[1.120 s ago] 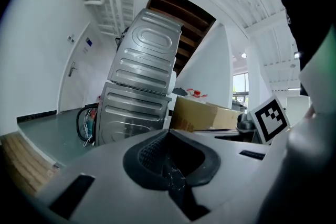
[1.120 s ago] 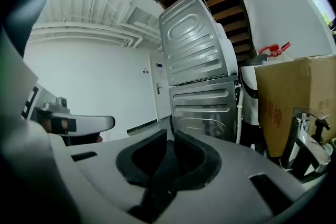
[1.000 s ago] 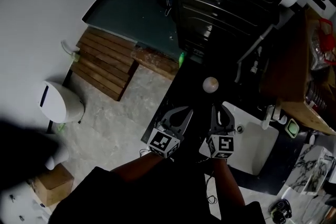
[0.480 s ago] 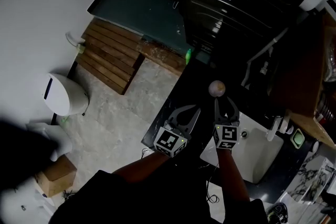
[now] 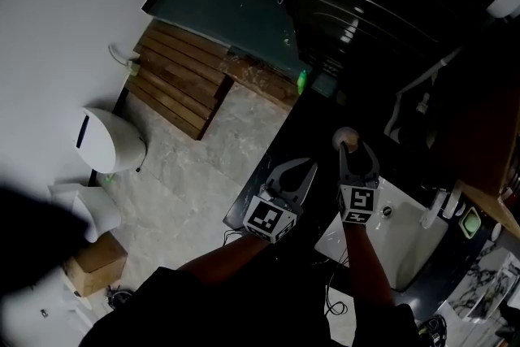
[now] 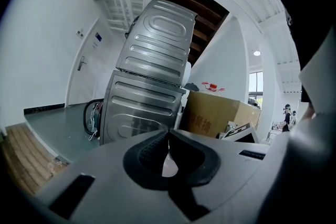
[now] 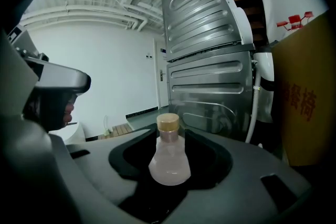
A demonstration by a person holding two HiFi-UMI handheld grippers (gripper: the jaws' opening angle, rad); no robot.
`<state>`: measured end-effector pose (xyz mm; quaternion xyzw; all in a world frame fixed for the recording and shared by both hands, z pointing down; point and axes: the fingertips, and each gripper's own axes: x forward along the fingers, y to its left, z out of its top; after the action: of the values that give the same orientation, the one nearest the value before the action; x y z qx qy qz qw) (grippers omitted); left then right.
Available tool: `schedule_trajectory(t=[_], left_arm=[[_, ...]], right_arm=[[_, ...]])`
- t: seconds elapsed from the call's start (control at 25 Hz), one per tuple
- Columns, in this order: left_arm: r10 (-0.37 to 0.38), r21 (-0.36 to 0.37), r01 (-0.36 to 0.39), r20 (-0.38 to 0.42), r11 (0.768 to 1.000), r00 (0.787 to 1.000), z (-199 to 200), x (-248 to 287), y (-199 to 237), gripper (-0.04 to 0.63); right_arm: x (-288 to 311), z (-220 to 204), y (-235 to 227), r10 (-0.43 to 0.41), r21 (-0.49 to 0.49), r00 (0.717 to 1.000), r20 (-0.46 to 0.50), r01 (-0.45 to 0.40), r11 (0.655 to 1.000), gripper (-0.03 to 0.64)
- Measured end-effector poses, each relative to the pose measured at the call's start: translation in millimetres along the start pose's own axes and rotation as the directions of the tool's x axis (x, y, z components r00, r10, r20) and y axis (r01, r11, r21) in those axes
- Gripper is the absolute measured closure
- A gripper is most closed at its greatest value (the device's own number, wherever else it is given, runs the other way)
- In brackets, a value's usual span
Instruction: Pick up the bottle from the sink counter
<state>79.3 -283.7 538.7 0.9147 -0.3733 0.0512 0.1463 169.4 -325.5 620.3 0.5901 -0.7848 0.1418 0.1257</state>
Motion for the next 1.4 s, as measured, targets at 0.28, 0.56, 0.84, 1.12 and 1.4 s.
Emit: schedule_trajectory(t=[0.28, 0.56, 0.84, 1.12, 1.4], left_arm=[[0.004, -0.024, -0.004, -0.005, 1.0, 1.0, -7.7, 4.1, 2.3, 0.58], [0.055, -0.065, -0.055, -0.004, 0.996, 0.999, -10.8, 0.1, 22.5, 0.58], [0.065, -0.102, -0.065, -0.011, 0.993, 0.998, -17.6, -0.7, 15.5, 0.58], [0.063, -0.128, -0.063, -0.003, 0.99, 0.998, -20.9, -5.3, 3.1, 0.58], [0.063, -0.137, -0.064, -0.013, 0.988, 0.998, -17.8, -17.3, 1.9, 0.581]], right_arm=[[9.5, 7.4, 0.6, 0.008, -0.027, 0.998, 0.056, -0.006, 1.0, 0.458], [16.6, 10.9, 0.9, 0.005, -0.037, 0.996, 0.091, -0.001, 0.999, 0.459], [20.8, 16.5, 2.2, 0.0, -0.037, 0.992, 0.127, 0.005, 0.999, 0.457], [22.9, 20.1, -1.6, -0.044, -0.061, 0.987, 0.154, 0.054, 0.997, 0.459], [18.9, 18.7, -2.2, -0.043, -0.009, 0.986, 0.161, 0.045, 0.999, 0.462]])
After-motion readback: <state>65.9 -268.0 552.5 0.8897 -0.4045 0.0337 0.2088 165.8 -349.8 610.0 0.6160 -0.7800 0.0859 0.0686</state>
